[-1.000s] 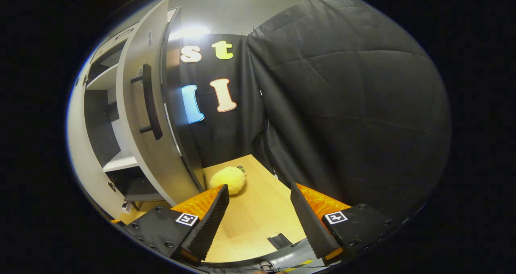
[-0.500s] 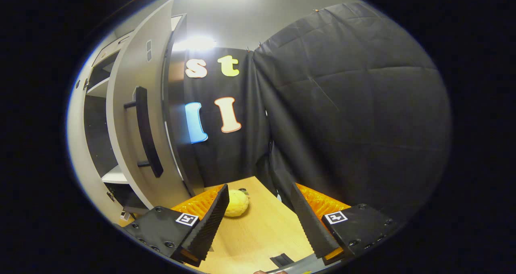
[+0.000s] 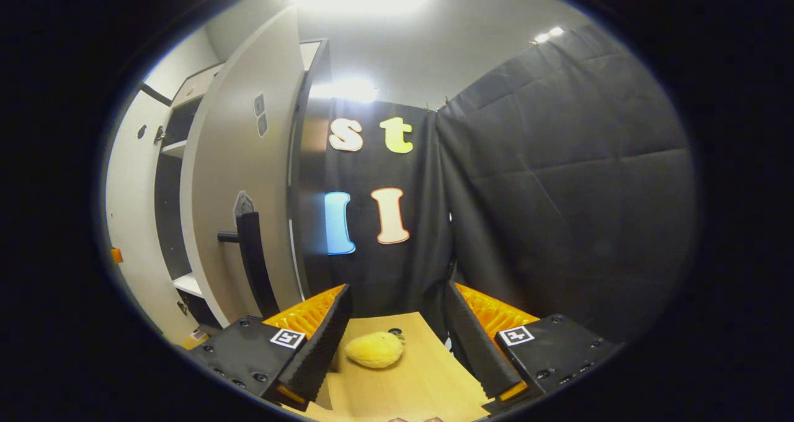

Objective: Grasp the bottle in the cabinet with the left hand and place it on the coaster, then close the right door with the right hand and the left door with the left hand.

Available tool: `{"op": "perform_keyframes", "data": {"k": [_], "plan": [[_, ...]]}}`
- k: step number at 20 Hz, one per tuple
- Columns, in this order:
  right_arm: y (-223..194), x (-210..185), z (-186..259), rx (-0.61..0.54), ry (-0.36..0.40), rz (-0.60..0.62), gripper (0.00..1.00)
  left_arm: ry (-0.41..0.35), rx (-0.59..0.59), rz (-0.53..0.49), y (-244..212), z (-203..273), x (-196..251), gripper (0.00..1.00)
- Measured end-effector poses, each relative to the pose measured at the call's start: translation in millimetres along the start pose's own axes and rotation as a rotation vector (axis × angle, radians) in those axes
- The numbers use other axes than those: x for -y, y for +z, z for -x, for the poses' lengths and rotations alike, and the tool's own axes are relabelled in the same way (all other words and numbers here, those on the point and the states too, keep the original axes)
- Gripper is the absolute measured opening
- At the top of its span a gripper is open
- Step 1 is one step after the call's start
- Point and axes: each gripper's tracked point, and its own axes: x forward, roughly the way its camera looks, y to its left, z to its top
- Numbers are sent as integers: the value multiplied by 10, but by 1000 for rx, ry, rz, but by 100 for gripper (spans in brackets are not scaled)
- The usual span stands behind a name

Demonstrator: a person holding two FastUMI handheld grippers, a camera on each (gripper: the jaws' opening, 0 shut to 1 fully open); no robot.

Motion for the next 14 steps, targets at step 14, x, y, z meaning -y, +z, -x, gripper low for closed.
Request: {"op": "perform_keyframes", "data": {"k": [14], "plan": [[163, -496, -362, 4, 247, 126, 94, 98, 19, 75, -159, 201, 164, 89]]}}
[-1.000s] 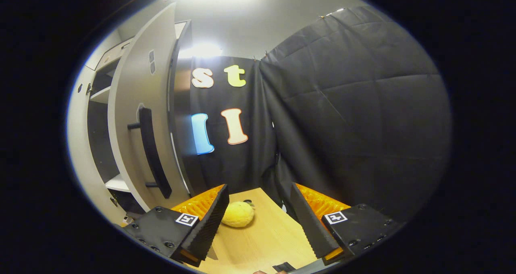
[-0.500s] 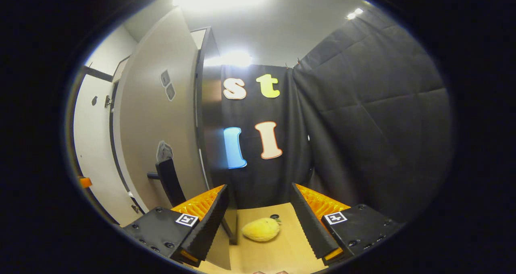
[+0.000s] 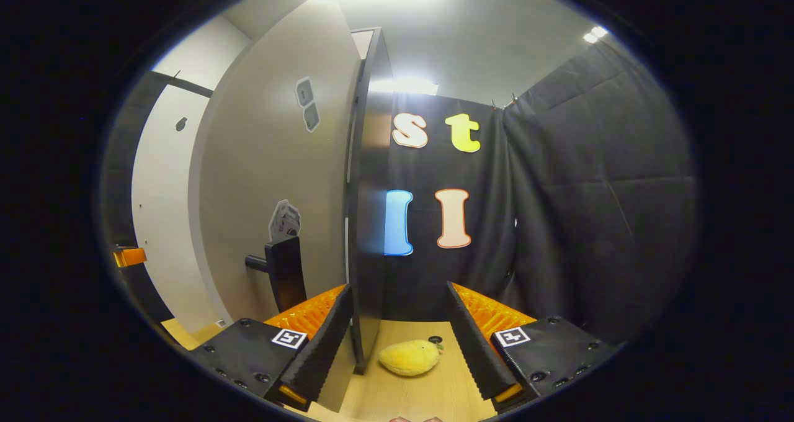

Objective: Grasp the bottle in the cabinet with the left hand and place it on the coaster, then close the right door with the right hand and the left door with the left hand.

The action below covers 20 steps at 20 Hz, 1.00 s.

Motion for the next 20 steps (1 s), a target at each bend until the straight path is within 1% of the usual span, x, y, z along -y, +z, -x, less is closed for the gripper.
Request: {"op": "perform_keyframes", "data": {"k": [1, 2, 3, 4, 5, 6, 7, 8, 9, 10, 11, 12, 13, 14, 15, 19, 20], "plan": [[-3, -13, 14, 2, -8, 15, 90, 11, -2, -22, -6, 31, -37, 89], [-6, -31, 22, -2, -14, 23, 90, 16, -5, -34, -9, 41, -63, 96], [-11, -52, 34, -8, -21, 20, 94, 11, -10, -29, -29, 46, -62, 96], [-14, -74, 45, -12, -30, 10, 94, -11, -12, -10, -42, 42, -37, 96], [-14, -92, 54, -11, -44, -4, 94, -40, -10, 9, -49, 60, 4, 96], [-21, -99, 64, -11, -61, -20, 94, -61, -11, 20, -50, 68, 14, 89], [-37, -110, 83, -16, -80, -41, 94, -76, -15, 23, -73, 75, 5, 96], [-57, -128, 104, -22, -100, -65, 94, -91, -23, 21, -89, 74, -1, 96], [-69, -164, 119, -23, -116, -87, 90, -105, -29, 13, -97, 85, -15, 94], [-60, -200, 128, -21, -129, -95, 94, -118, -31, 2, -85, 90, -50, 92], [-53, -246, 133, -20, -139, -93, 90, -131, -32, -7, -81, 89, -84, 89], [-53, -304, 149, -18, -145, -84, 89, -145, -34, -11, -75, 89, -98, 89], [-37, -377, 149, -17, -146, -78, 94, -160, -38, -9, -93, 87, -108, 86], [-31, -450, 145, -15, -146, -78, 94, -175, -41, -4, -103, 76, -129, 89], [-26, -522, 146, -10, -148, -81, 94, -187, -44, 3, -115, 63, -154, 89], [14, -845, 108, 4, -146, -67, 94, -206, -45, 20, -174, 24, -332, 89], [25, -943, 84, 5, -142, -67, 90, -207, -44, 17, -176, 21, -384, 89]]}}
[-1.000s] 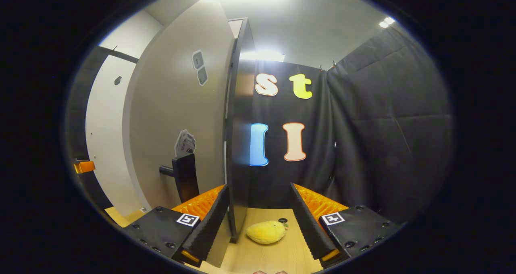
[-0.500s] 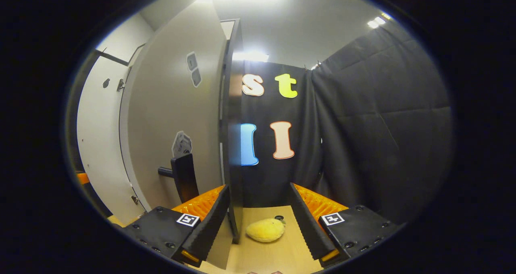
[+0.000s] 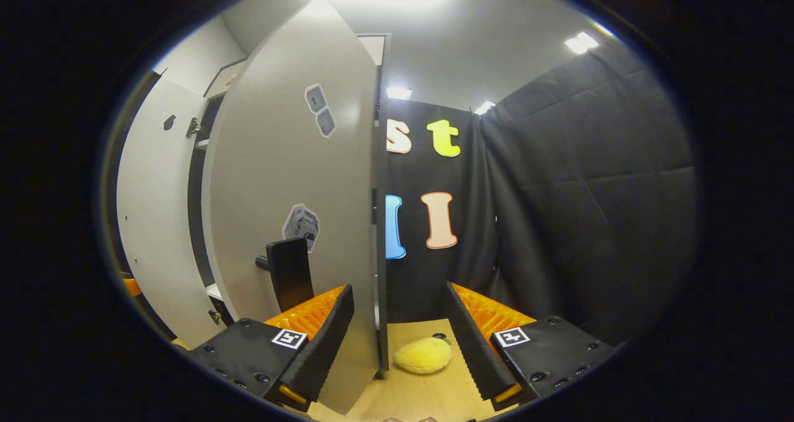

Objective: Grasp the bottle in the cabinet with the left hand and place it on the coaster, then close the right door with the right hand and the left door with the left hand.

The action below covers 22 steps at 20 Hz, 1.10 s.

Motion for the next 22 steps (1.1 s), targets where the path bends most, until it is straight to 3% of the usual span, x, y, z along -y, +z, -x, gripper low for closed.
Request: {"op": "perform_keyframes", "data": {"k": [5, 7, 9, 13, 18, 22], "plan": [[0, -531, -133, 48, 13, 35, 90, -42, 19, 15, -10, 70, -185, 89], [-171, -762, -201, 24, 26, 92, 94, -70, 11, 47, -109, 98, -226, 89], [-257, -948, -192, 5, 37, 98, 92, -66, -6, 56, -193, 119, -340, 89], [-454, -1021, -81, -31, 30, 135, 96, 32, -4, 25, -172, 283, -849, 89], [-671, -1123, 63, -100, 61, -21, 98, 162, -13, 5, -157, 334, -1505, 89], [-784, -1089, 146, -129, 54, -58, 98, 191, -42, 10, -157, 221, -1900, 90]]}}
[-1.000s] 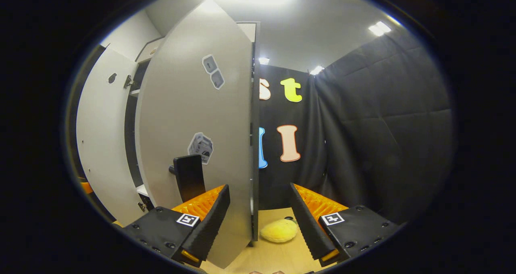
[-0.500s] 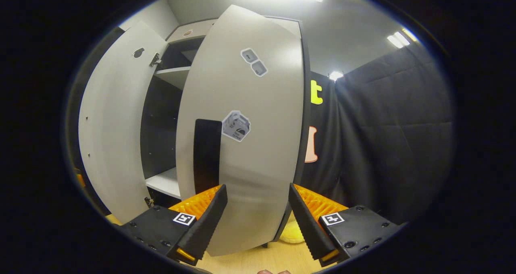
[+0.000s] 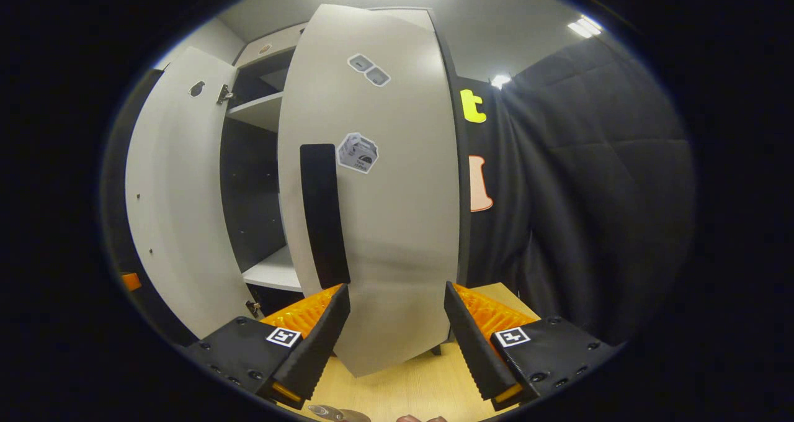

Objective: Grasp the bottle in the cabinet with the left hand and place it on the coaster, then close the right door with the right hand and the left door with the left hand.

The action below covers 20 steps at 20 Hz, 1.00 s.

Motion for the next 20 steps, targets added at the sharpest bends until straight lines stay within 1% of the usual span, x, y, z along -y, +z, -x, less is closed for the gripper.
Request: {"op": "perform_keyframes", "data": {"k": [1, 2, 4, 5, 6, 7, 8, 11, 12, 13, 14, 15, 16, 18, 19, 20], "plan": [[-27, -4, 20, -3, -1, 1, 97, -8, 7, 5, 70, -59, -40, 93], [-48, -19, 45, -6, 2, 2, 96, -15, 16, 8, 153, -141, -100, 90], [-116, -35, 108, -18, 7, 7, 96, -35, 48, 3, 376, -272, -205, 89], [-146, -41, 146, -23, 7, 6, 96, -66, 56, -1, 483, -339, -177, 90], [-173, -56, 182, -27, 8, 1, 94, -88, 65, -5, 591, -433, -173, 90], [-208, -77, 204, -31, 10, -6, 96, -96, 82, -14, 695, -508, -220, 89], [-235, -95, 229, -35, 12, -11, 96, -108, 94, -25, 814, -587, -240, 89], [-278, -96, 305, -36, 16, -12, 96, -164, 124, -60, 1093, -793, -152, 89], [-289, -71, 327, -33, 12, -11, 94, -178, 130, -73, 1168, -826, -109, 89], [-299, -38, 348, -29, 4, -14, 96, -188, 138, -78, 1238, -854, -61, 89], [-318, -7, 359, -27, -4, -19, 94, -198, 149, -86, 1306, -893, -7, 89], [-347, 24, 367, -29, -14, -27, 96, -202, 156, -104, 1322, -907, 14, 89], [-388, 60, 379, -38, -27, -37, 96, -198, 157, -126, 1330, -916, 23, 89], [-433, 130, 414, -48, -51, -53, 96, -220, 142, -157, 1289, -970, 135, 89], [-448, 165, 428, -47, -63, -52, 96, -219, 137, -178, 1276, -1005, 163, 93], [-463, 198, 443, -46, -75, -49, 96, -216, 130, -193, 1250, -1011, 151, 89]]}}
